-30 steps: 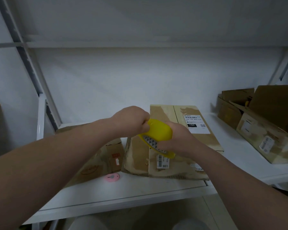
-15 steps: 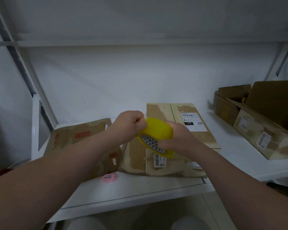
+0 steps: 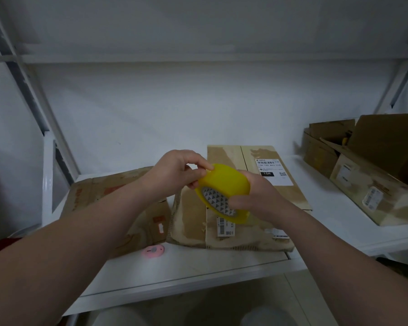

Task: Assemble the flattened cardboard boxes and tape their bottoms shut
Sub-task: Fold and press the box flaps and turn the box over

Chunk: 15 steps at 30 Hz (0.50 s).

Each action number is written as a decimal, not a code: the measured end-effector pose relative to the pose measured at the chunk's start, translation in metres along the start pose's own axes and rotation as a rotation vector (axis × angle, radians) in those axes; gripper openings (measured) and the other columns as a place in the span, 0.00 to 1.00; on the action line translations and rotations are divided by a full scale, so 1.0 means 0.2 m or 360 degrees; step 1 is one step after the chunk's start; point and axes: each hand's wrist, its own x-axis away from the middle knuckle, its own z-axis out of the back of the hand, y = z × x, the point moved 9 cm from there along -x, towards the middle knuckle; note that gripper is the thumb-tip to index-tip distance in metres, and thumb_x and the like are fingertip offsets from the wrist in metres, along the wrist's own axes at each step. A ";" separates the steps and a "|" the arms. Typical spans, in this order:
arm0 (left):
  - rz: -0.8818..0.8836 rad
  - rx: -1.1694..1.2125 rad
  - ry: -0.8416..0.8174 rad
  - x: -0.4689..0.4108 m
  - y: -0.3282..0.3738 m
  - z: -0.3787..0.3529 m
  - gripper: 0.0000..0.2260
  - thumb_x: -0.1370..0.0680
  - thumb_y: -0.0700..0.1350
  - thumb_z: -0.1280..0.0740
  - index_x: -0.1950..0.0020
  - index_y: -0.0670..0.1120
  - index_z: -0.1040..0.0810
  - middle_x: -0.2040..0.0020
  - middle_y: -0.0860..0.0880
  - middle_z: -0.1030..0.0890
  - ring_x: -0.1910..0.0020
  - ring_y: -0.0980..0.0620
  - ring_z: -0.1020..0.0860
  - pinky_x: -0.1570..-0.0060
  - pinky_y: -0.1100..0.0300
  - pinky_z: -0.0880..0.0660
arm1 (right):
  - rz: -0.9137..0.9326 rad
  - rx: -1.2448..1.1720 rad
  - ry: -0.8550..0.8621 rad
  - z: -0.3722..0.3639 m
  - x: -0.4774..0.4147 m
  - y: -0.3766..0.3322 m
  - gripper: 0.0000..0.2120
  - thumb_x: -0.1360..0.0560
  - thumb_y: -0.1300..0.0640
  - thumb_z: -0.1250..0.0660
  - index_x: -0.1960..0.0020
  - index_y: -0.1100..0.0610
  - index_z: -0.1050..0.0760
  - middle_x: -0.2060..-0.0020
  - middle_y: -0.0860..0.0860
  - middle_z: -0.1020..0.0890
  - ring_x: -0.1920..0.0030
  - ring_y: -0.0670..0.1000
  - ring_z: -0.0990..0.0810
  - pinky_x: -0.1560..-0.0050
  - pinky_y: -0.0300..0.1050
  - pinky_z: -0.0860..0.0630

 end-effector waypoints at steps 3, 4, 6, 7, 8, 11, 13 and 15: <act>-0.0154 -0.0218 -0.0038 -0.03 0.03 0.00 0.08 0.25 0.36 0.31 0.56 0.50 0.19 0.59 0.55 0.21 0.68 0.59 0.22 0.65 0.70 0.26 | 0.0012 -0.0028 -0.0038 0.00 0.00 0.00 0.18 0.40 0.58 0.30 0.54 0.42 0.28 0.58 0.46 0.21 0.58 0.45 0.21 0.63 0.39 0.22; -0.0231 -0.0294 -0.0076 -0.04 0.05 0.00 0.07 0.25 0.36 0.31 0.55 0.48 0.19 0.58 0.55 0.21 0.66 0.61 0.23 0.64 0.71 0.27 | 0.0014 -0.0028 -0.0049 0.00 0.00 0.00 0.19 0.40 0.59 0.29 0.54 0.41 0.28 0.58 0.45 0.21 0.58 0.45 0.21 0.63 0.39 0.22; -0.0384 -0.0456 -0.0180 -0.04 0.08 -0.03 0.04 0.24 0.36 0.31 0.54 0.44 0.19 0.57 0.55 0.22 0.61 0.65 0.24 0.60 0.74 0.30 | 0.0006 -0.0045 -0.0068 0.00 0.00 0.00 0.21 0.42 0.58 0.31 0.52 0.42 0.27 0.57 0.46 0.21 0.57 0.45 0.21 0.63 0.39 0.22; -0.0433 -0.0524 -0.0237 -0.05 0.09 -0.04 0.03 0.23 0.37 0.33 0.54 0.43 0.20 0.57 0.55 0.23 0.59 0.66 0.26 0.59 0.75 0.31 | 0.0000 -0.0045 -0.0076 0.00 0.00 0.01 0.22 0.43 0.57 0.32 0.51 0.43 0.27 0.56 0.48 0.20 0.56 0.46 0.20 0.62 0.41 0.21; -0.0467 -0.0584 -0.0291 -0.04 0.09 -0.06 0.03 0.22 0.38 0.34 0.54 0.42 0.21 0.57 0.54 0.25 0.58 0.65 0.27 0.59 0.75 0.32 | -0.0003 -0.0034 -0.0087 0.00 0.00 0.01 0.23 0.44 0.57 0.32 0.49 0.45 0.26 0.55 0.50 0.20 0.55 0.48 0.20 0.60 0.45 0.20; -0.0476 -0.0746 -0.0438 -0.03 0.08 -0.12 0.09 0.21 0.44 0.42 0.55 0.40 0.26 0.57 0.50 0.28 0.59 0.61 0.31 0.59 0.72 0.35 | -0.0001 0.0026 -0.0119 -0.01 0.00 0.01 0.26 0.45 0.58 0.32 0.46 0.51 0.25 0.51 0.55 0.19 0.52 0.55 0.19 0.54 0.54 0.20; -0.0415 -0.0857 -0.0543 -0.02 0.06 -0.14 0.09 0.19 0.44 0.45 0.55 0.42 0.30 0.57 0.51 0.31 0.61 0.60 0.34 0.60 0.70 0.36 | 0.0003 0.0074 -0.0132 -0.01 0.00 0.00 0.26 0.45 0.58 0.32 0.46 0.51 0.24 0.51 0.55 0.19 0.51 0.56 0.19 0.54 0.55 0.21; -0.0320 -0.0996 -0.0638 -0.02 0.06 -0.15 0.09 0.17 0.43 0.46 0.55 0.44 0.31 0.57 0.51 0.33 0.61 0.58 0.35 0.60 0.67 0.37 | 0.0002 0.0114 -0.0139 -0.01 0.00 -0.01 0.26 0.45 0.57 0.32 0.46 0.52 0.24 0.53 0.54 0.19 0.51 0.56 0.19 0.54 0.55 0.21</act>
